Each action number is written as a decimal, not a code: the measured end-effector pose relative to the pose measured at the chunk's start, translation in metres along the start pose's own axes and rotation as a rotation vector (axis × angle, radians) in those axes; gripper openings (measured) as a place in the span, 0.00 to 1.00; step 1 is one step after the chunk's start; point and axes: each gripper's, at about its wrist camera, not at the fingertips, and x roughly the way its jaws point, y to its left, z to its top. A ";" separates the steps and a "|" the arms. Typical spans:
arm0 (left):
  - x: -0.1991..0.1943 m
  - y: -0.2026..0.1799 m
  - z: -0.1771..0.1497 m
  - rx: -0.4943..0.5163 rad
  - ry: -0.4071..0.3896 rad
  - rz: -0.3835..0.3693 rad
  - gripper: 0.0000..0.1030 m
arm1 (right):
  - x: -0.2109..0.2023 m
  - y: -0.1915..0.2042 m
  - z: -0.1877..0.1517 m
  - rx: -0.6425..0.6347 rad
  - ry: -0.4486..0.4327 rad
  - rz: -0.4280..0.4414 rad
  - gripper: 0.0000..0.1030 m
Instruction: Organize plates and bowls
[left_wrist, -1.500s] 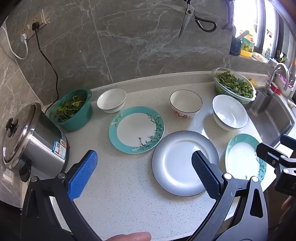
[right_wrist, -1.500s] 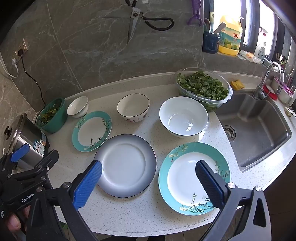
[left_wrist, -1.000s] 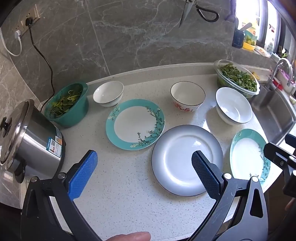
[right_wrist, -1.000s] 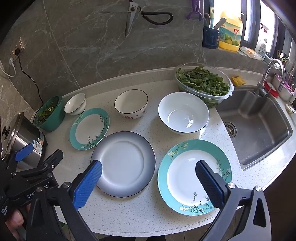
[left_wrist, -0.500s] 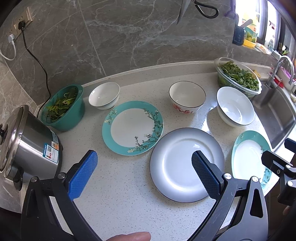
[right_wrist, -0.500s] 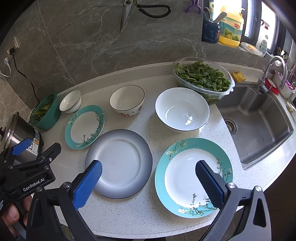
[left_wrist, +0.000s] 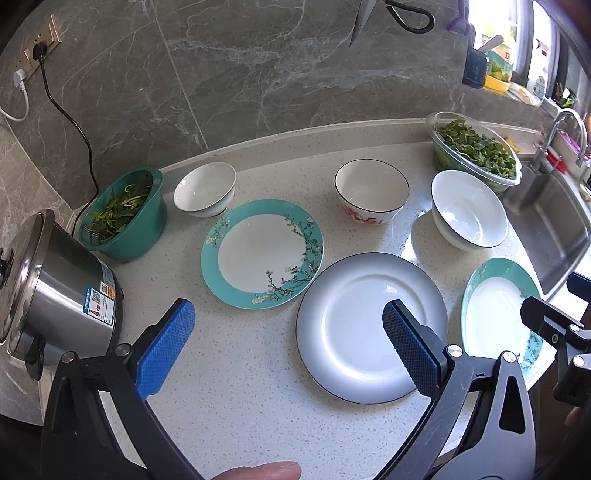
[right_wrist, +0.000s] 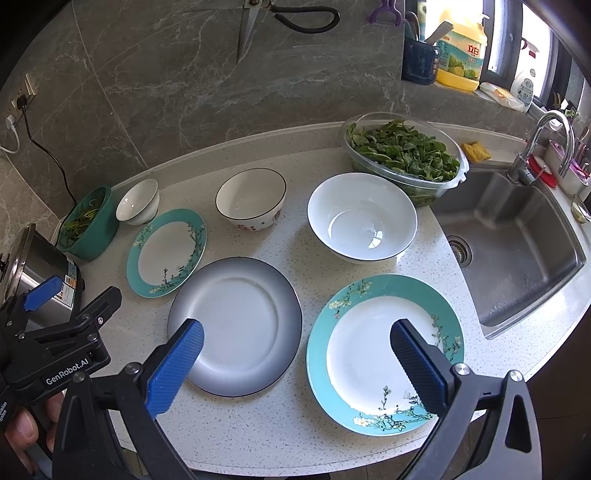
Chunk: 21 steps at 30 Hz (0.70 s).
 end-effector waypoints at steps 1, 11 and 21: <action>0.000 0.001 0.001 0.000 0.001 0.000 1.00 | 0.001 0.000 0.000 -0.001 0.000 0.000 1.00; 0.002 0.002 0.001 0.000 0.003 0.001 1.00 | 0.001 0.001 0.001 0.000 0.001 0.000 1.00; 0.001 0.001 0.000 -0.001 0.003 0.001 1.00 | 0.001 0.001 0.000 -0.001 0.002 -0.001 1.00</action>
